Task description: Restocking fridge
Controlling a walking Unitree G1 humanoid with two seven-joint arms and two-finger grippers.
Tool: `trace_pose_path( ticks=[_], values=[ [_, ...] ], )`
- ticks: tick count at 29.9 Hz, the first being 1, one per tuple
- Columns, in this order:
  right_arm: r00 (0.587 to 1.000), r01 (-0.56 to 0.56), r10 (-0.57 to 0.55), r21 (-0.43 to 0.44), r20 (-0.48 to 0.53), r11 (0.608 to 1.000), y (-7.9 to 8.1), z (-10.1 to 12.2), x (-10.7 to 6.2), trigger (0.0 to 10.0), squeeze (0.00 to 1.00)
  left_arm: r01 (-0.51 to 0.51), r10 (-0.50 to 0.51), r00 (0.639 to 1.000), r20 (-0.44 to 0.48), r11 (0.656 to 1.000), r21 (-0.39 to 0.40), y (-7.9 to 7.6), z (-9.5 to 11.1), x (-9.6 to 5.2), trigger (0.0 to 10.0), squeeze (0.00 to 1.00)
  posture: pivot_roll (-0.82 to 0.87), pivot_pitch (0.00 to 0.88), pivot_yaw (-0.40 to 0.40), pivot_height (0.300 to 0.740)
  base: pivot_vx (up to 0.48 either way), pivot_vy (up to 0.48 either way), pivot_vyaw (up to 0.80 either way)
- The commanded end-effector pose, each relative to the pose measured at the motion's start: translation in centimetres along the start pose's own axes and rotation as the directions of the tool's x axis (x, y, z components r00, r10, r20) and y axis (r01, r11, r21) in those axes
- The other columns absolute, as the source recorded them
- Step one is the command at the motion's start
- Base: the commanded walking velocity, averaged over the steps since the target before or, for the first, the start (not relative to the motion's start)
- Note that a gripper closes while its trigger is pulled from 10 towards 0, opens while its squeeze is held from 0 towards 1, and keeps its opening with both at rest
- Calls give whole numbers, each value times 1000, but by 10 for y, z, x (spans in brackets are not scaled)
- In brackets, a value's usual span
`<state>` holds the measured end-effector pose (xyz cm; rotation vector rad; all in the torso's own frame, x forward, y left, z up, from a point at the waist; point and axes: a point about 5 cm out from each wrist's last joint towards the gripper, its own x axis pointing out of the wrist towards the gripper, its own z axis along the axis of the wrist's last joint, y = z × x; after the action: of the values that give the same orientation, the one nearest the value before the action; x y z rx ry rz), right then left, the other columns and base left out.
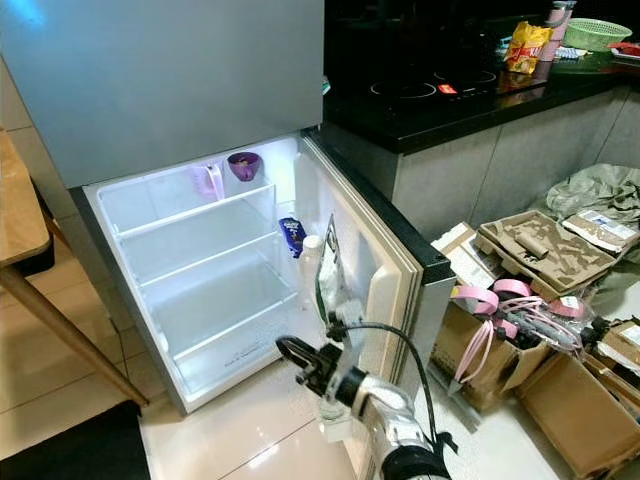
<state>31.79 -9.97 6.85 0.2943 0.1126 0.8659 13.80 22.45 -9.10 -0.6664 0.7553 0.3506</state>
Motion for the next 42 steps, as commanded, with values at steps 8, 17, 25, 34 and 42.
trace_pose_path(
  ticks=[8, 17, 25, 34, 42],
  values=[
    [980, 175, -184, -117, -75, 978, -17, 5, -3, 10000, 0, -5, 5, 1000, -28, 1000, -1, 2, -11, -3, 10000, 0, -87, 26, 16, 740, 0, 0, 0],
    [919, 284, -338, -253, -205, 925, -40, 0, -26, 10000, 0, 4, -5, 1000, -25, 1000, -7, 0, -11, -2, 10000, 0, -94, 27, 11, 740, 0, 0, 0],
    [850, 426, -495, -317, -181, 848, -56, 6, -38, 10000, 0, 14, -14, 999, -31, 1000, -7, -3, -13, -2, 10000, 0, -97, 29, 15, 740, 0, 0, 0],
    [789, 528, -596, -335, -146, 781, -67, 14, -47, 10000, 0, 17, -17, 999, -29, 1000, -4, -3, -11, -2, 10000, 0, -95, 30, 16, 740, 0, 0, 0],
    [735, 582, -661, -359, -150, 729, -72, 9, -55, 10000, 0, 19, -19, 999, -31, 1000, -2, -3, -11, -1, 10000, 0, -94, 33, 17, 740, 0, 0, 0]
  ],
)
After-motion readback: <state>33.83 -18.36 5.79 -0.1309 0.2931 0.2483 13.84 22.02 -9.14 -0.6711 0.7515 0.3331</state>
